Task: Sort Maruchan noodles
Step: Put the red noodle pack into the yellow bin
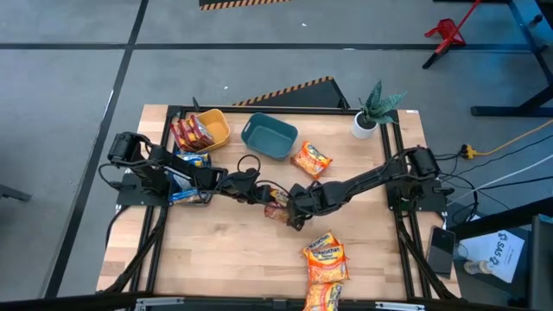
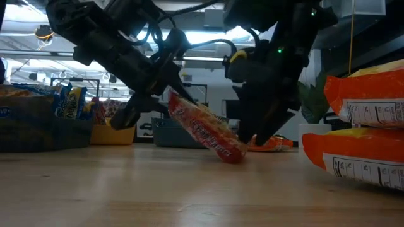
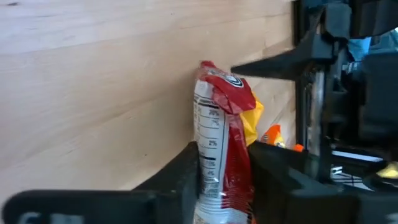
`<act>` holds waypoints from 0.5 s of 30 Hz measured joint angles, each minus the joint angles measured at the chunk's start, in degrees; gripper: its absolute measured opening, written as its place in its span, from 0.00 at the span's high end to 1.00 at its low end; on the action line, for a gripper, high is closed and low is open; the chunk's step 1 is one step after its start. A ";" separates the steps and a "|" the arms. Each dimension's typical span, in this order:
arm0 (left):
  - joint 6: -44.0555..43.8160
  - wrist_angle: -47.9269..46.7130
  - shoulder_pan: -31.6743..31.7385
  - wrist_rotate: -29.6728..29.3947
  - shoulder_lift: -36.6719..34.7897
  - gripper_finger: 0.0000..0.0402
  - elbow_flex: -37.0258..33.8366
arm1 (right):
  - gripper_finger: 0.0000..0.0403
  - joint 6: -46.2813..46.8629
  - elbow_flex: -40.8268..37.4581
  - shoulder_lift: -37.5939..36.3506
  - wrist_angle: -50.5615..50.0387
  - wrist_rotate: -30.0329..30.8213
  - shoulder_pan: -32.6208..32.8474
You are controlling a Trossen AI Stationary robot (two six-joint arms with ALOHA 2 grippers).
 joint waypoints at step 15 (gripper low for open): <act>-2.95 5.31 1.69 0.66 -2.02 0.89 0.15 | 0.22 2.48 -0.06 -15.49 -17.44 -1.25 2.77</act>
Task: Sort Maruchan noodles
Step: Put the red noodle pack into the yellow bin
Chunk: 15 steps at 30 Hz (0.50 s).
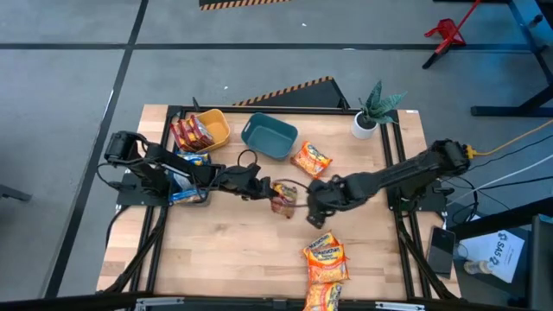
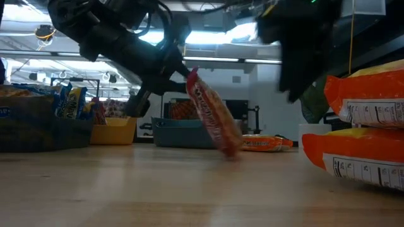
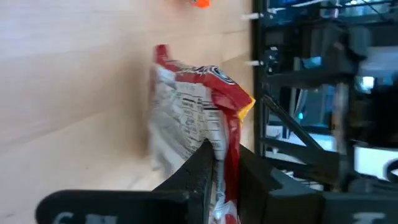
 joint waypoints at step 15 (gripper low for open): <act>-1.23 1.36 4.85 -4.01 -12.69 1.00 -0.19 | 0.22 7.41 -1.12 -4.86 -9.20 10.92 4.71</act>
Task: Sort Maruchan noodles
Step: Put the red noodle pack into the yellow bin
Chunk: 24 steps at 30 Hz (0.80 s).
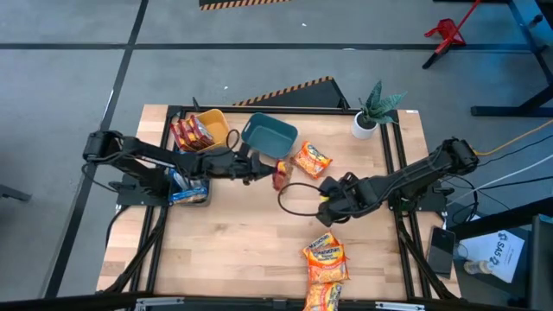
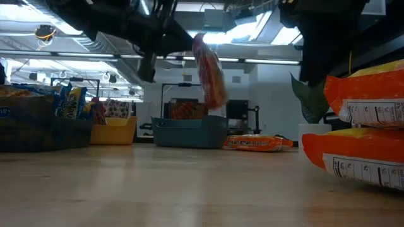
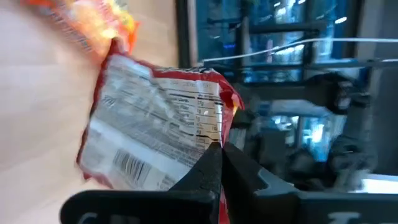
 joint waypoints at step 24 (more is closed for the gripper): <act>8.90 -7.55 16.48 -3.23 -16.03 1.00 0.09 | 0.22 1.84 -1.39 -7.08 2.02 6.50 0.00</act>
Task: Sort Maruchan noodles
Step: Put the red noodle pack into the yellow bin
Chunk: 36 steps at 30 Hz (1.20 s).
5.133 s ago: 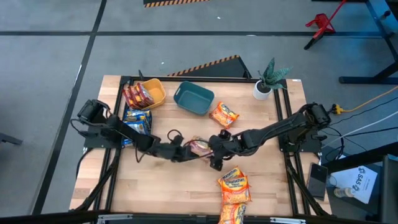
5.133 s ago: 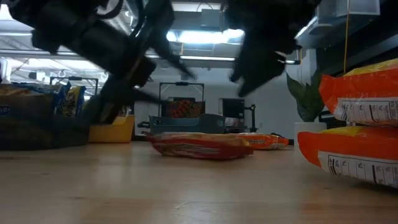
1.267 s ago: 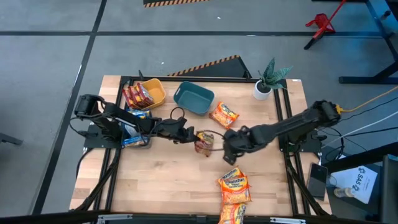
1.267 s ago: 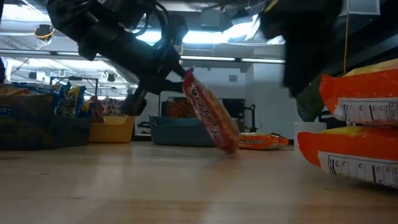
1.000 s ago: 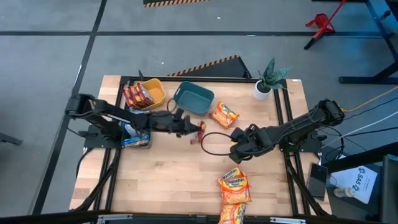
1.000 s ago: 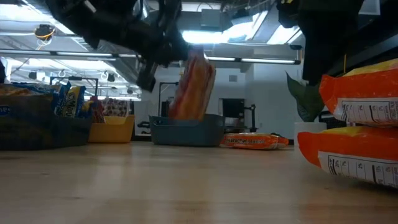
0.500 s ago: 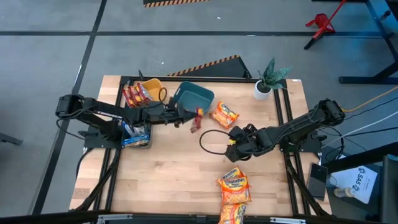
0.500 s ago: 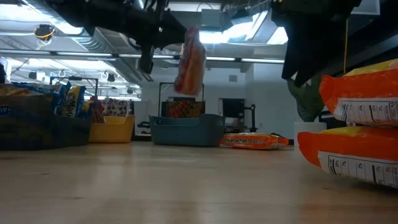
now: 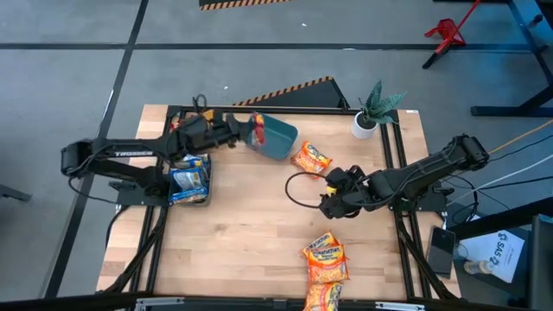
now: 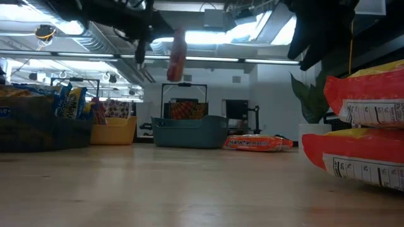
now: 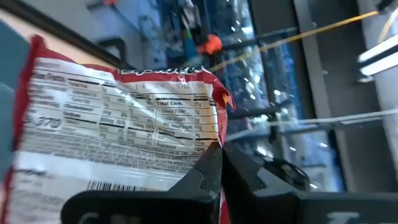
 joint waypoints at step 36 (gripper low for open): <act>13.98 -38.52 34.13 7.73 -15.73 1.00 -0.04 | 0.22 0.38 0.00 0.09 -1.41 0.71 0.00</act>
